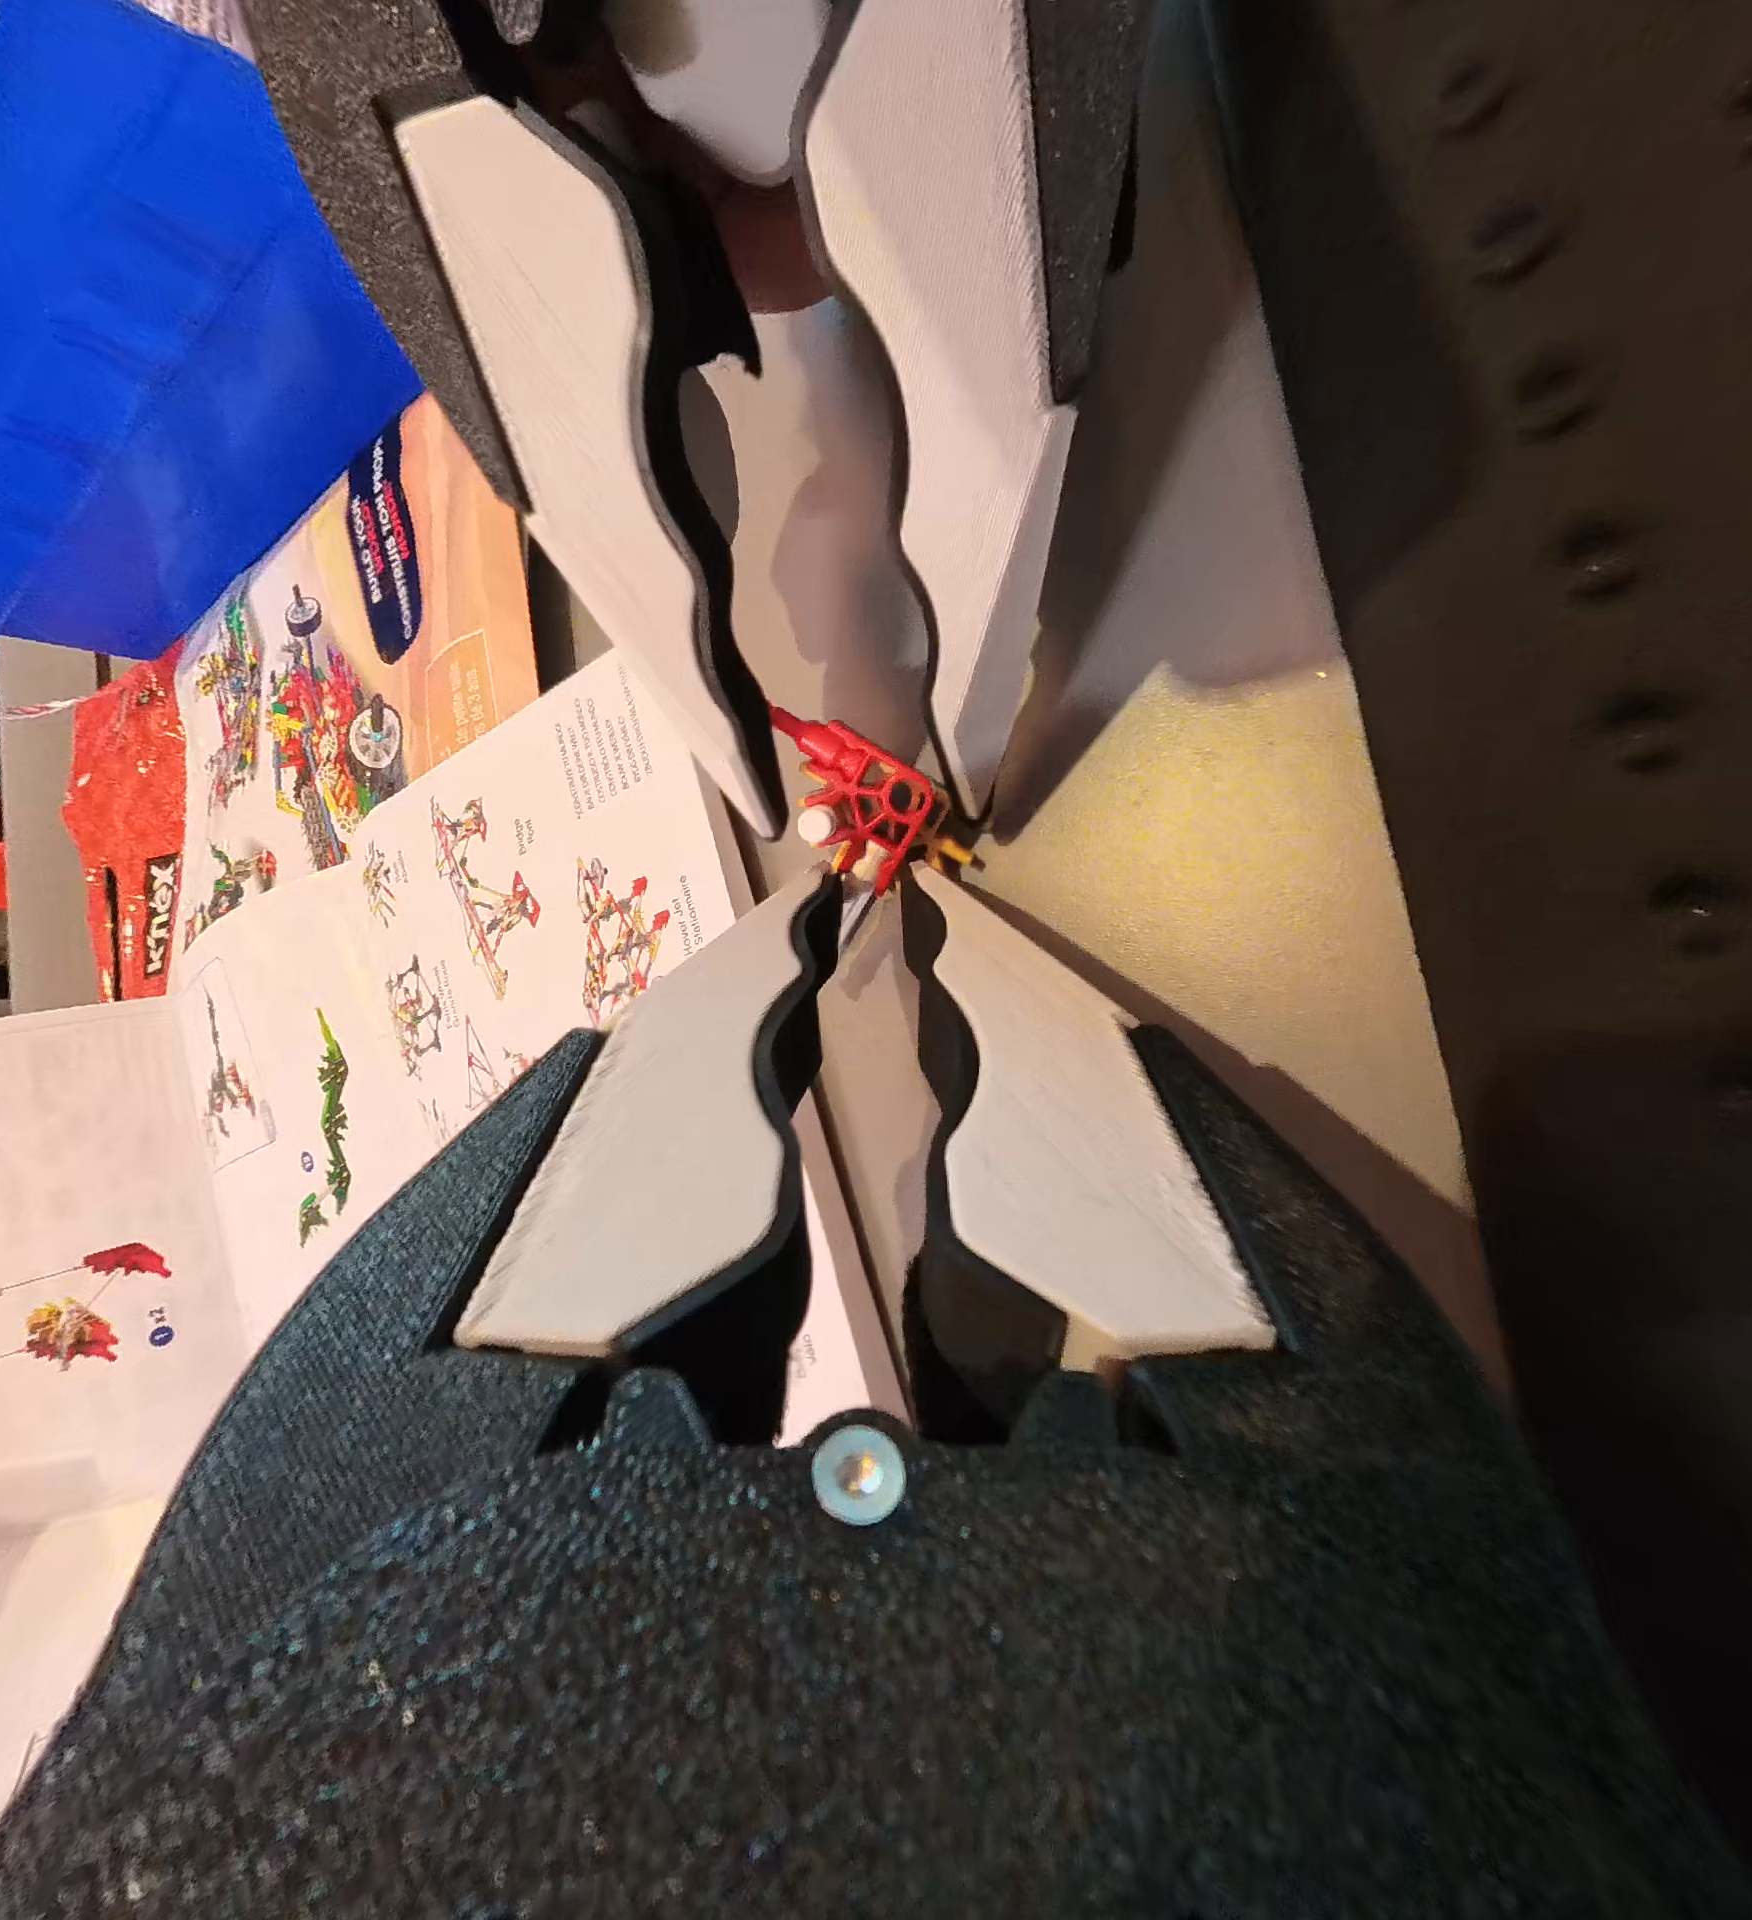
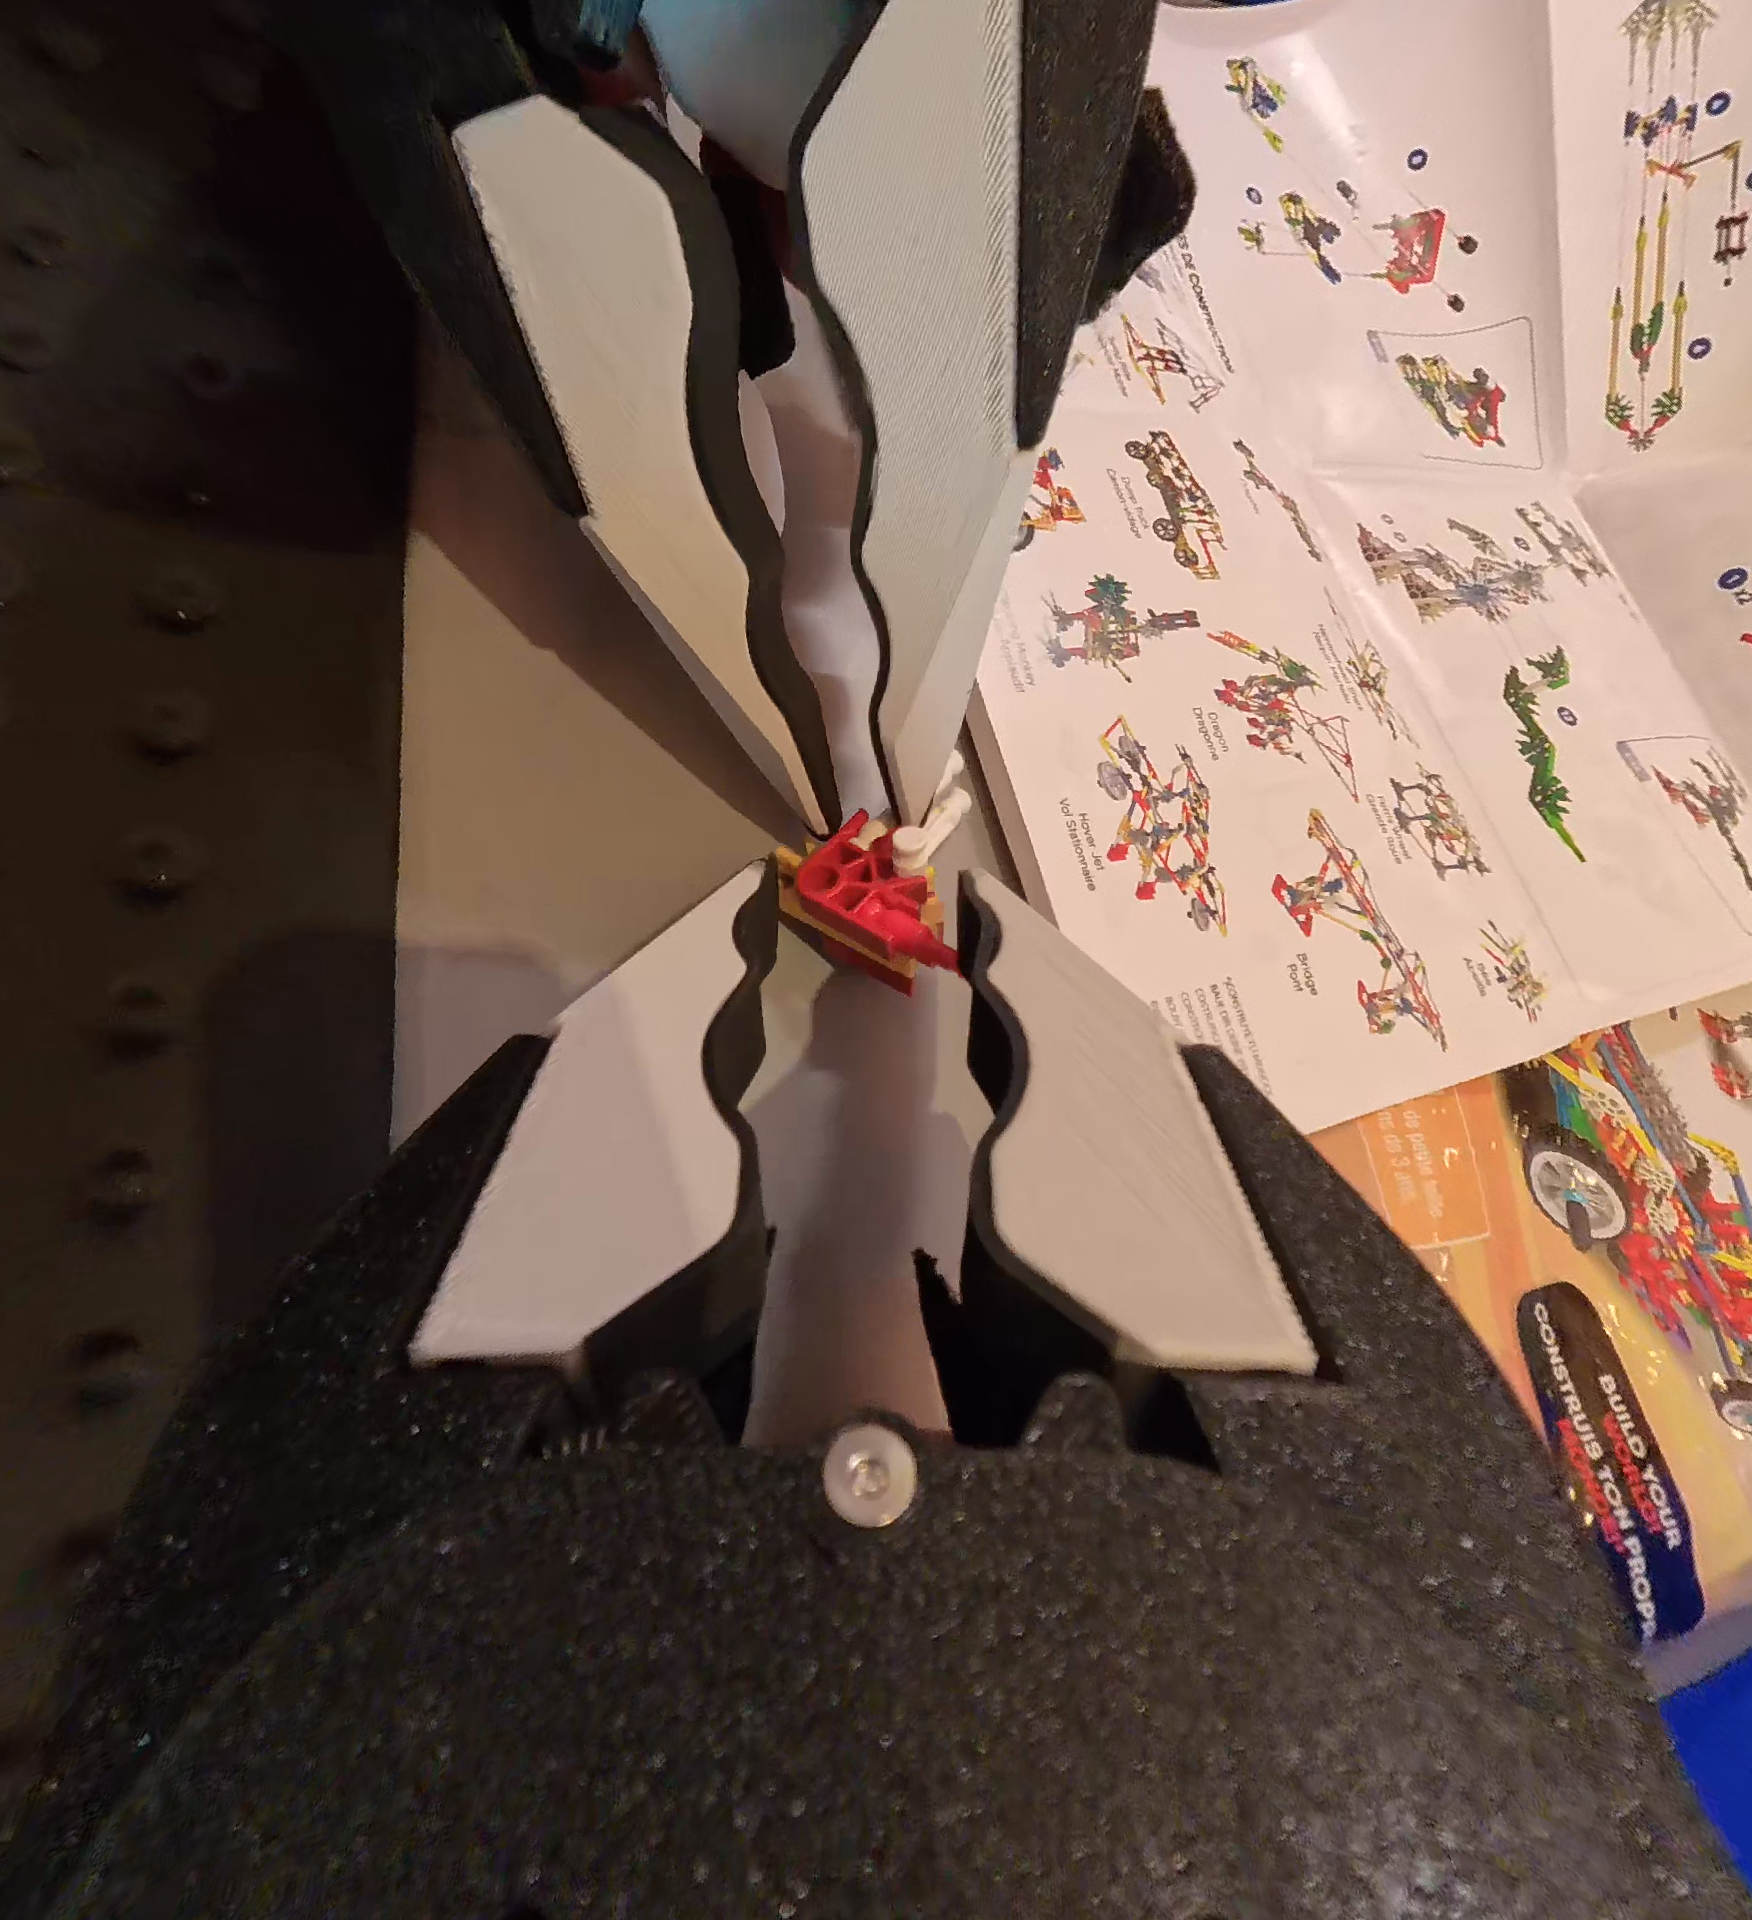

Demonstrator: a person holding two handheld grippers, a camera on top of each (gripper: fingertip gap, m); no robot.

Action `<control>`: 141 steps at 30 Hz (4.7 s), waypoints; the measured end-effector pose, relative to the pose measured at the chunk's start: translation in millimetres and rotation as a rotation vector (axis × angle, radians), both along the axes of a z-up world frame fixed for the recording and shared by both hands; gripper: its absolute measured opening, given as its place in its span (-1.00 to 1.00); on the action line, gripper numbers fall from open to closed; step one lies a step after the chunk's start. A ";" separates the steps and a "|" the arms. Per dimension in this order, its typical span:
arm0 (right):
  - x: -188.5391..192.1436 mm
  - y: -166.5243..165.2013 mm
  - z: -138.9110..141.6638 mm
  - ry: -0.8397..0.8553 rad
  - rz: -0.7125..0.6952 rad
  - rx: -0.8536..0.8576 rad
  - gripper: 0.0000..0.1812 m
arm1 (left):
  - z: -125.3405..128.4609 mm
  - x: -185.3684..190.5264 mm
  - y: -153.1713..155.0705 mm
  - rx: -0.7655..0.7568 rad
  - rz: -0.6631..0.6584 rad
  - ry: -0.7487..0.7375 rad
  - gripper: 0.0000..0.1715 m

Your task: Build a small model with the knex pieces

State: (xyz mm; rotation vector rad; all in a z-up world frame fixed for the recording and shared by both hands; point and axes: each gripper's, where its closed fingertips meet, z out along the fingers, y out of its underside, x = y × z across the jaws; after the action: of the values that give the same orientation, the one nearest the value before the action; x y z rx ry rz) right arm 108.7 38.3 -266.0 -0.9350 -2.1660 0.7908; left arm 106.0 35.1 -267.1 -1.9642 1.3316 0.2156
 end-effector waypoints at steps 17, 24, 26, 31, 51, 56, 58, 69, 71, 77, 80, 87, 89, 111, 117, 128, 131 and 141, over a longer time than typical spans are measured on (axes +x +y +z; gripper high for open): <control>-2.0 1.6 -0.1 -0.002 -0.009 -0.022 -0.70 | 4.6 7.0 3.4 -0.022 0.016 -0.043 -0.81; -1.2 1.5 -0.9 -0.011 -0.001 -0.050 -0.70 | 5.0 9.0 3.6 -0.026 -0.041 -0.001 -0.82; -0.9 1.2 -1.3 -0.017 0.002 -0.060 -0.70 | 5.1 10.5 3.2 -0.049 -0.084 0.028 -0.82; -1.0 2.0 -1.8 -0.034 -0.002 -0.086 -0.70 | 4.8 11.0 3.6 -0.103 -0.132 0.037 -0.83; -4.6 9.0 -0.4 0.010 -0.074 -0.042 -0.69 | 3.9 6.0 10.1 -0.003 -0.107 0.033 -0.83; -0.2 11.6 -1.5 0.044 -0.093 0.042 -0.55 | -4.7 13.7 6.4 -0.018 -0.131 -0.021 -0.93; 0.4 14.8 -0.5 0.043 -0.103 0.036 -0.56 | -5.0 10.5 7.9 -0.022 -0.119 -0.003 -0.93; 1.4 17.2 1.8 0.039 -0.097 -0.016 -0.65 | 4.6 5.5 17.7 0.050 -0.070 -0.022 -0.90; 1.6 17.7 1.6 0.039 -0.100 -0.016 -0.65 | 4.9 5.1 18.8 0.059 -0.054 -0.025 -0.86; 3.8 16.0 1.4 0.037 -0.084 -0.018 -0.65 | 8.2 4.9 16.1 0.055 -0.071 -0.050 -0.72; 4.1 16.1 1.3 0.034 -0.082 -0.021 -0.65 | -0.6 2.5 17.5 0.054 -0.066 0.011 -0.66; 4.9 14.9 0.5 0.032 -0.071 -0.017 -0.67 | -2.9 1.2 19.9 0.044 -0.059 0.023 -0.90; 4.8 15.2 0.5 0.031 -0.072 -0.017 -0.68 | -4.0 2.0 20.1 0.048 -0.060 0.031 -0.91; 6.1 25.1 3.6 0.046 -0.090 -0.014 -0.68 | -6.7 1.8 23.7 0.045 -0.038 -0.038 -0.96; 5.9 25.7 2.9 0.039 -0.085 -0.016 -0.70 | -5.5 1.3 26.6 0.044 -0.003 -0.075 -0.88; 2.1 25.9 2.3 0.033 -0.086 -0.028 -0.75 | -11.2 2.1 27.3 -0.032 0.053 -0.126 -0.94; 1.5 25.5 2.4 0.024 -0.078 -0.046 -0.75 | -11.6 2.3 26.7 -0.063 0.054 -0.180 -0.95; 11.4 21.4 2.5 -0.077 0.049 -0.061 -0.61 | -11.8 4.2 26.5 -0.099 -0.071 -0.169 -0.96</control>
State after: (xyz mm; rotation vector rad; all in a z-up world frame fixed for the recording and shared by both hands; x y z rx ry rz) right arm 120.0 59.7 -263.4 -0.9604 -2.2506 0.8613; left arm 110.2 61.6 -278.9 -1.9658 1.3201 -0.0505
